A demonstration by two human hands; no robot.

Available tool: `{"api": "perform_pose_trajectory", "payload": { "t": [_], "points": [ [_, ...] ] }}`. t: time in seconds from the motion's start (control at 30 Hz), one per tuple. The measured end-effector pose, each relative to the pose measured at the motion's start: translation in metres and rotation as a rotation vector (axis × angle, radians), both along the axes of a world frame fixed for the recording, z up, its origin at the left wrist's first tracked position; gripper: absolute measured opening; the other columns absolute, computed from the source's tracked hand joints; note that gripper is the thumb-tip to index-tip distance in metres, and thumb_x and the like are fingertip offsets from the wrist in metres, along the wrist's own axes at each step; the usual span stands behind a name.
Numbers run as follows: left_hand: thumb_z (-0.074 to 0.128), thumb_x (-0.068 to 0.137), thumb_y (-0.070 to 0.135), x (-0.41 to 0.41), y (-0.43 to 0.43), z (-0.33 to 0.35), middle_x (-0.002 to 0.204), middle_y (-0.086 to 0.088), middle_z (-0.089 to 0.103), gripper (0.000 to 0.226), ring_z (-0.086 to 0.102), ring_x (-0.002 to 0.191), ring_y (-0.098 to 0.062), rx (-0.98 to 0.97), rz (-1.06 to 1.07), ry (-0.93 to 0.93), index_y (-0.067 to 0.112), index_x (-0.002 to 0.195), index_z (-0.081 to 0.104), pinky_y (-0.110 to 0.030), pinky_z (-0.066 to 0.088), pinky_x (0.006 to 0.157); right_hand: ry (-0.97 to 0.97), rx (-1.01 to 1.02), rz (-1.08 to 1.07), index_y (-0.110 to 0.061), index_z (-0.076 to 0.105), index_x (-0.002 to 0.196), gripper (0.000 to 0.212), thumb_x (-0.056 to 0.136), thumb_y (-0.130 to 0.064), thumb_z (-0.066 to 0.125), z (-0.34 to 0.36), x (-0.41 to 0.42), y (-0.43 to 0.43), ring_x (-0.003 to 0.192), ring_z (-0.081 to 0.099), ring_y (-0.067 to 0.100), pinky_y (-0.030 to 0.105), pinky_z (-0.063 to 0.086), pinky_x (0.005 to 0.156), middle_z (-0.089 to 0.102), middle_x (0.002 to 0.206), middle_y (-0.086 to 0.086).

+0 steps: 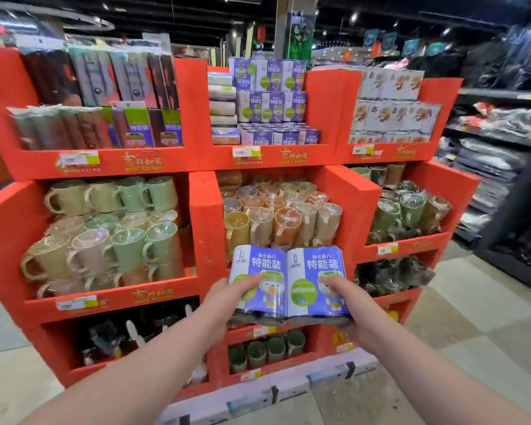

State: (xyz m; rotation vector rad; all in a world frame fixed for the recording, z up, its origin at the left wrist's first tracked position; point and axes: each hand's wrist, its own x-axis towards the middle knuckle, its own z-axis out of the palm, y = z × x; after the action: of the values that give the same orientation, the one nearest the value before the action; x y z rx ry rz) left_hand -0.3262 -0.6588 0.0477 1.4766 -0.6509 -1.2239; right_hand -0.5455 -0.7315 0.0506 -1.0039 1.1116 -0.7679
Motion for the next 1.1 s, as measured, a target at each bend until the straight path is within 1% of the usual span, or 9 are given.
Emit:
{"api": "perform_pose_trajectory", "payload": {
  "t": [0.07, 0.17, 0.37, 0.43, 0.53, 0.6, 0.77, 0.9, 1.1],
  "points": [
    [0.085, 0.048, 0.052, -0.010, -0.025, 0.011, 0.097, -0.006, 0.075, 0.074, 0.071, 0.093, -0.029, -0.024, -0.042, -0.007, 0.014, 0.110, 0.069, -0.051, 0.051, 0.095, 0.004, -0.005, -0.039, -0.008, 0.061, 0.118, 0.052, 0.076, -0.037, 0.070, 0.004, -0.011, -0.017, 0.075, 0.065, 0.023, 0.027, 0.047, 0.057, 0.070, 0.105, 0.012],
    [0.087, 0.033, 0.062, -0.019, -0.072, 0.013, 0.102, -0.005, 0.074, 0.094, 0.069, 0.098, -0.030, -0.040, -0.100, -0.014, 0.018, 0.113, 0.067, -0.054, 0.048, 0.097, -0.007, -0.017, -0.103, -0.012, 0.063, 0.114, 0.058, 0.065, -0.042, 0.074, 0.016, -0.025, -0.047, 0.091, 0.064, 0.030, 0.034, 0.048, 0.069, 0.067, 0.116, 0.014],
    [0.082, 0.019, 0.074, -0.018, -0.180, 0.031, 0.121, -0.004, 0.066, 0.124, 0.062, 0.111, -0.027, -0.095, -0.178, 0.002, 0.020, 0.128, 0.055, -0.050, 0.047, 0.100, 0.003, -0.127, -0.162, -0.021, 0.067, 0.099, 0.027, 0.078, -0.038, 0.068, 0.051, -0.035, -0.128, 0.081, 0.063, 0.025, 0.033, 0.047, 0.073, 0.069, 0.104, 0.010],
    [0.081, 0.029, 0.076, -0.015, -0.211, 0.047, 0.125, -0.003, 0.063, 0.119, 0.060, 0.115, -0.025, -0.131, -0.198, -0.005, 0.020, 0.130, 0.053, -0.049, 0.043, 0.104, 0.025, -0.156, -0.182, -0.019, 0.066, 0.106, 0.037, 0.079, -0.044, 0.067, 0.064, -0.030, -0.159, 0.080, 0.064, 0.023, 0.029, 0.049, 0.063, 0.068, 0.106, 0.008],
    [0.083, 0.046, 0.066, -0.004, -0.253, 0.064, 0.115, -0.004, 0.068, 0.092, 0.064, 0.107, -0.025, -0.198, -0.189, -0.003, 0.018, 0.120, 0.058, -0.048, 0.046, 0.101, 0.050, -0.233, -0.220, -0.020, 0.063, 0.115, 0.069, 0.061, -0.062, 0.075, 0.075, -0.013, -0.202, 0.097, 0.068, 0.028, 0.040, 0.054, 0.081, 0.071, 0.111, 0.005],
    [0.085, 0.042, 0.063, 0.004, -0.278, 0.069, 0.111, -0.004, 0.071, 0.092, 0.066, 0.104, -0.026, -0.216, -0.202, -0.006, 0.019, 0.119, 0.060, -0.049, 0.049, 0.098, 0.049, -0.298, -0.223, -0.024, 0.060, 0.119, 0.062, 0.070, -0.058, 0.074, 0.079, -0.003, -0.228, 0.100, 0.068, 0.028, 0.044, 0.052, 0.089, 0.072, 0.109, 0.002],
    [0.085, 0.041, 0.066, 0.025, -0.328, 0.076, 0.110, -0.002, 0.072, 0.095, 0.067, 0.103, -0.025, -0.222, -0.207, 0.030, 0.020, 0.120, 0.059, -0.049, 0.049, 0.098, 0.053, -0.312, -0.238, -0.017, 0.064, 0.111, 0.028, 0.088, -0.033, 0.065, 0.101, 0.018, -0.278, 0.081, 0.069, 0.026, 0.031, 0.054, 0.067, 0.074, 0.101, 0.007],
    [0.077, 0.075, 0.039, 0.043, -0.362, 0.090, 0.098, -0.006, 0.075, 0.049, 0.071, 0.088, -0.025, -0.251, -0.150, 0.050, 0.012, 0.113, 0.064, -0.043, 0.056, 0.081, 0.122, -0.379, -0.191, -0.012, 0.064, 0.104, 0.025, 0.090, -0.033, 0.062, 0.121, 0.039, -0.328, 0.063, 0.062, 0.012, 0.019, 0.047, 0.050, 0.067, 0.084, 0.001],
    [0.082, 0.062, 0.051, 0.072, -0.400, 0.115, 0.105, -0.002, 0.073, 0.065, 0.068, 0.099, -0.024, -0.296, -0.010, 0.008, 0.019, 0.115, 0.065, -0.045, 0.050, 0.095, 0.181, -0.511, -0.093, -0.005, 0.059, 0.113, 0.038, 0.085, -0.030, 0.067, 0.155, 0.078, -0.411, 0.078, 0.066, 0.026, 0.029, 0.054, 0.062, 0.070, 0.103, 0.013]
  ]
}}
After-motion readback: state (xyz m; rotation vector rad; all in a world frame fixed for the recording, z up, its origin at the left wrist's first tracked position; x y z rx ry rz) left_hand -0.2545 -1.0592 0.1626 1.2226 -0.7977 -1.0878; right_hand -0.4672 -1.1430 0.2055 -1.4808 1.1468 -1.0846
